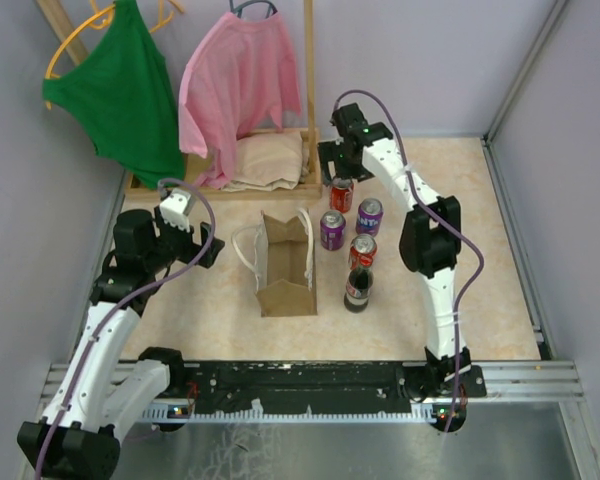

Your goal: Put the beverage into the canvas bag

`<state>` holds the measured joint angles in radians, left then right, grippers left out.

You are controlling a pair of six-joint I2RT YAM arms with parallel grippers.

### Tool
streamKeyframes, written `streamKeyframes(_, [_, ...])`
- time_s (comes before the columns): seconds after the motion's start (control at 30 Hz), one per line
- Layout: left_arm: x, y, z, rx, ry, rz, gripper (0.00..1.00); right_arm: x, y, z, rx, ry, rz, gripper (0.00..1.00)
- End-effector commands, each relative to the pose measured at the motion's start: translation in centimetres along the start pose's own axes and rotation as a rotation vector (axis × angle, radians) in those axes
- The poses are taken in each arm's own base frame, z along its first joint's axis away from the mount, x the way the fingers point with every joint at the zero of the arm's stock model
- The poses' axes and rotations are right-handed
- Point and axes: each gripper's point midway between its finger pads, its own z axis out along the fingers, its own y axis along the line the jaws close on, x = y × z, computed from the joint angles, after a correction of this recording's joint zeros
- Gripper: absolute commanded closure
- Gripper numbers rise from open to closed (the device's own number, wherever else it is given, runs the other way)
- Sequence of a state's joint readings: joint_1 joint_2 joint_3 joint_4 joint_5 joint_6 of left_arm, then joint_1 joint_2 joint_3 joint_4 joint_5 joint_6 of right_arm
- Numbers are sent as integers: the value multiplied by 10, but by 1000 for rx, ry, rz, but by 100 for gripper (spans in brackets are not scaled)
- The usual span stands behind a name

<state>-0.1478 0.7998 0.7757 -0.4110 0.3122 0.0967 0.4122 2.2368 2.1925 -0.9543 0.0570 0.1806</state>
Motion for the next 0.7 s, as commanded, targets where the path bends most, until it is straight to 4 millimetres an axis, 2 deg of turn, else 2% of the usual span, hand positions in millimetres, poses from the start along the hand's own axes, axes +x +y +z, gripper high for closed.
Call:
streamKeyframes(0.0, [-6,0,2,9,-30,-9,10,-3,2,3,16,2,3,11])
streamKeyframes(0.57, [-3,0,5,16,-20,-17,10,1,2,12,20,18,12,24])
streamKeyframes(0.67, [-3,0,6,18,-18,-17,10,3,4,14,12,26,11,38])
